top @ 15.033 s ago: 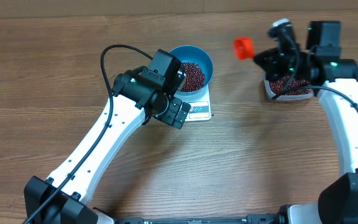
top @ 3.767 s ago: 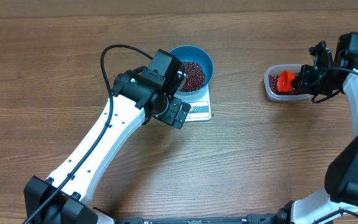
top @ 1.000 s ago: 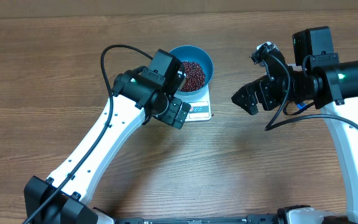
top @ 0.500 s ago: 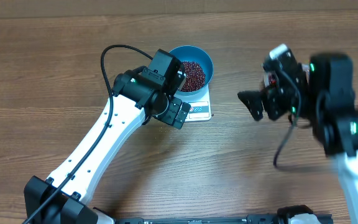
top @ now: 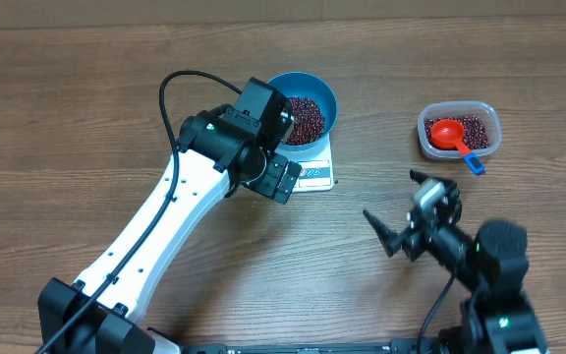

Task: Scoop item into bowl and weigh 150g on scale

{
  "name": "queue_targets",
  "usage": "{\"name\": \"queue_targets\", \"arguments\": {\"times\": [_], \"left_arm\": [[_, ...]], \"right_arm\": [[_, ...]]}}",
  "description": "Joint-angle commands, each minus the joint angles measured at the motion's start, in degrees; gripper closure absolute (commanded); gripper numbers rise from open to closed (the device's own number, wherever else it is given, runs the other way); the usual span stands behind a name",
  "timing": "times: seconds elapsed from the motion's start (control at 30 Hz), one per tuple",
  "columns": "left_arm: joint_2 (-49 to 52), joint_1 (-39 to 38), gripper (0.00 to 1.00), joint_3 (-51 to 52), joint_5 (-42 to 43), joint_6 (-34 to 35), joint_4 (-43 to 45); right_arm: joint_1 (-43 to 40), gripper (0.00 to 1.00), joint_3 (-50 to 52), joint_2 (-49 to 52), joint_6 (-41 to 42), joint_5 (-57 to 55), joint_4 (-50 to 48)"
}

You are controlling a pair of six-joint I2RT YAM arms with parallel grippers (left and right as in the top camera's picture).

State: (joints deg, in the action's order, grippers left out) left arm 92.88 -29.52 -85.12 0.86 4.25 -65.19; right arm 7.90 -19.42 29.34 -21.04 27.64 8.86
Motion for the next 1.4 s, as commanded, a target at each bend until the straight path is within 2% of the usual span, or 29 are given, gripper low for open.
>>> {"name": "queue_targets", "arguments": {"times": [0.0,0.17,0.3,0.37,1.37], "left_arm": [[-0.6,-0.1,0.00,-0.5,-0.2,-0.9,-0.2],[-0.6,-0.1,0.00,-0.5,-0.2,-0.9,-0.2],[-0.6,-0.1,0.00,-0.5,-0.2,-0.9,-0.2],[-0.6,-0.1,0.00,-0.5,-0.2,-0.9,-0.2],[-0.6,-0.1,0.00,-0.5,-0.2,-0.9,-0.2]], "right_arm": [[0.0,0.00,7.2,-7.0,0.0,1.9,-4.5],[0.0,0.00,17.4,-17.5,0.0,1.8,-11.9],[0.1,0.00,18.9,-26.1,0.2,0.0,-5.6],[0.1,0.00,18.9,-28.8,0.1,-1.2,-5.8],[0.0,0.00,19.0,-29.2,0.2,-2.1,-5.9]]}}
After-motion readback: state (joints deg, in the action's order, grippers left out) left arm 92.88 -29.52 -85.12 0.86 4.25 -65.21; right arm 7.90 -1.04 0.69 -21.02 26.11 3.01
